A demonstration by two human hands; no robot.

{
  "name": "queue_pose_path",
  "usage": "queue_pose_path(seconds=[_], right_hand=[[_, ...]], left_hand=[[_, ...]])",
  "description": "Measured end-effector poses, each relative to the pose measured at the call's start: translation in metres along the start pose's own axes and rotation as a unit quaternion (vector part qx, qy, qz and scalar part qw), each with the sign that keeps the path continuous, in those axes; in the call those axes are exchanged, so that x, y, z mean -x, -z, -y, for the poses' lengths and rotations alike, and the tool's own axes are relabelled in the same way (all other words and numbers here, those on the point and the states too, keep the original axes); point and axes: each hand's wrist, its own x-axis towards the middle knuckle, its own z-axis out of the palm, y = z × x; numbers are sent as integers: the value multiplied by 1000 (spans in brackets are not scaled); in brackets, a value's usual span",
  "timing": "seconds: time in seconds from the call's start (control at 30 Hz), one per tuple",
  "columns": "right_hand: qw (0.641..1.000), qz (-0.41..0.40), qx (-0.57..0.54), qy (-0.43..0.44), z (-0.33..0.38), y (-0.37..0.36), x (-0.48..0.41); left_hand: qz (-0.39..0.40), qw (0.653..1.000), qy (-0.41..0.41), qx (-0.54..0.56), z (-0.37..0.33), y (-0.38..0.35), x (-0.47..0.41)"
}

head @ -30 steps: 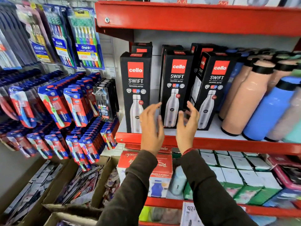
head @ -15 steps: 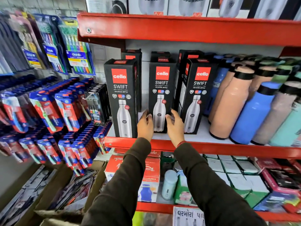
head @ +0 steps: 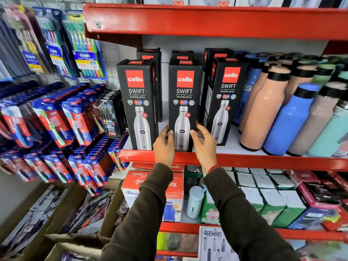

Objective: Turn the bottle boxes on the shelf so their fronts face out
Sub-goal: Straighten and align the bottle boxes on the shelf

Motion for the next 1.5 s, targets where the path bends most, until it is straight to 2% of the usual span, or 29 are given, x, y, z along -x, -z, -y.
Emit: queue_pose_path(seconds=[0.37, 0.47, 0.6, 0.67, 0.77, 0.87, 0.97, 1.07, 1.17, 1.3, 1.5], right_hand=[[1000, -1, 5, 29, 3, 3, 16], [999, -13, 18, 35, 0, 7, 17], [994, -78, 9, 69, -4, 20, 19], [988, -123, 2, 89, -4, 31, 15], [981, -171, -12, 92, -3, 53, 3], [983, -164, 5, 85, -10, 72, -16], [992, -116, 28, 51, -14, 85, -37], [994, -71, 74, 21, -17, 93, -56], [997, -27, 73, -13, -20, 97, -68], [998, -17, 67, -13, -23, 104, -70], [997, -34, 61, 24, -21, 113, -55]], left_hand=[[-3, 1000, 9, -6, -7, 7, 19], [-52, 998, -14, 24, -4, -1, 24], [-141, 984, -101, 27, -6, -20, 38], [-126, 981, -147, 20, -12, -32, 46], [-56, 976, -212, 11, -23, -55, 53], [44, 968, -249, 6, -32, -81, 54], [106, 974, -202, -16, -33, -108, 42], [113, 990, -88, 14, -37, -131, 23], [106, 994, 7, 20, -38, -142, 6], [73, 996, 29, 47, -36, -144, 1], [68, 997, 16, 34, -35, -135, 13]])
